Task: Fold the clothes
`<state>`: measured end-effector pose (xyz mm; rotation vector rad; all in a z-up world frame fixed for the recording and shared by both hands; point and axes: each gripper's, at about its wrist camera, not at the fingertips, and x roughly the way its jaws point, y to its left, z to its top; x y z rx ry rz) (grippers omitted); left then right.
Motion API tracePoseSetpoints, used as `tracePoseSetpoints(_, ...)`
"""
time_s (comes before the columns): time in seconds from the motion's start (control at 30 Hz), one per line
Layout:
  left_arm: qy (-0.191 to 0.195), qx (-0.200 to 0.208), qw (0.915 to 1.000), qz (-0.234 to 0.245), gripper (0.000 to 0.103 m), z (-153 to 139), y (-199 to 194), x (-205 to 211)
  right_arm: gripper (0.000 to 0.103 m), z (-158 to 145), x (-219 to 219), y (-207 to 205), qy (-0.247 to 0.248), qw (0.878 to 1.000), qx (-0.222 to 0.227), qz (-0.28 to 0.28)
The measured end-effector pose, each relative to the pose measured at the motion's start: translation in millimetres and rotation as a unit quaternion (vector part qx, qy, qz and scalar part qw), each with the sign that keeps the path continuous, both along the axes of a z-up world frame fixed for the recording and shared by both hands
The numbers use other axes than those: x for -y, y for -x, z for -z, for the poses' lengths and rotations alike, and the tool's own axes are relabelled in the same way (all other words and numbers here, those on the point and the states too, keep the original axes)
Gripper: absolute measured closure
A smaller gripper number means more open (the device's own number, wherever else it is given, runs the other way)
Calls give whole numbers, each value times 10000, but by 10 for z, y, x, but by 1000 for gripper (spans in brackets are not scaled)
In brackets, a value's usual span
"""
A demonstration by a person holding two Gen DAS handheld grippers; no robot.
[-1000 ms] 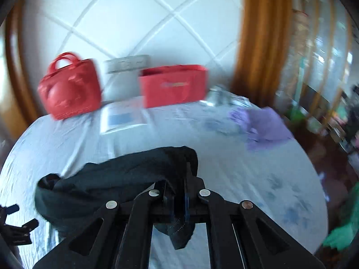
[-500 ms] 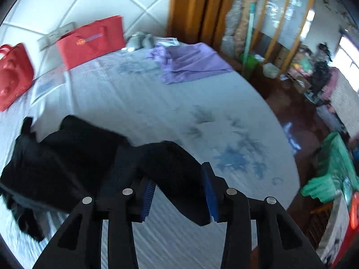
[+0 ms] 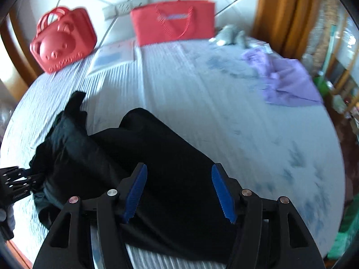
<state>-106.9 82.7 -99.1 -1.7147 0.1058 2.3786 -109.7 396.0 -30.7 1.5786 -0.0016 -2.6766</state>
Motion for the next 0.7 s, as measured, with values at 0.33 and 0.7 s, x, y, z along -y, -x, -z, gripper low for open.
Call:
tracePoseSetpoints(0.33,-202,-466,9983,-278,95,-345,-42,145,100,312,240,576,127,9971,447,-605)
tracePoseSetpoints(0.7,491,-2938,9518,-729,100,-2182,198,858,100,-1937,144,245,195,9546,-2959,270)
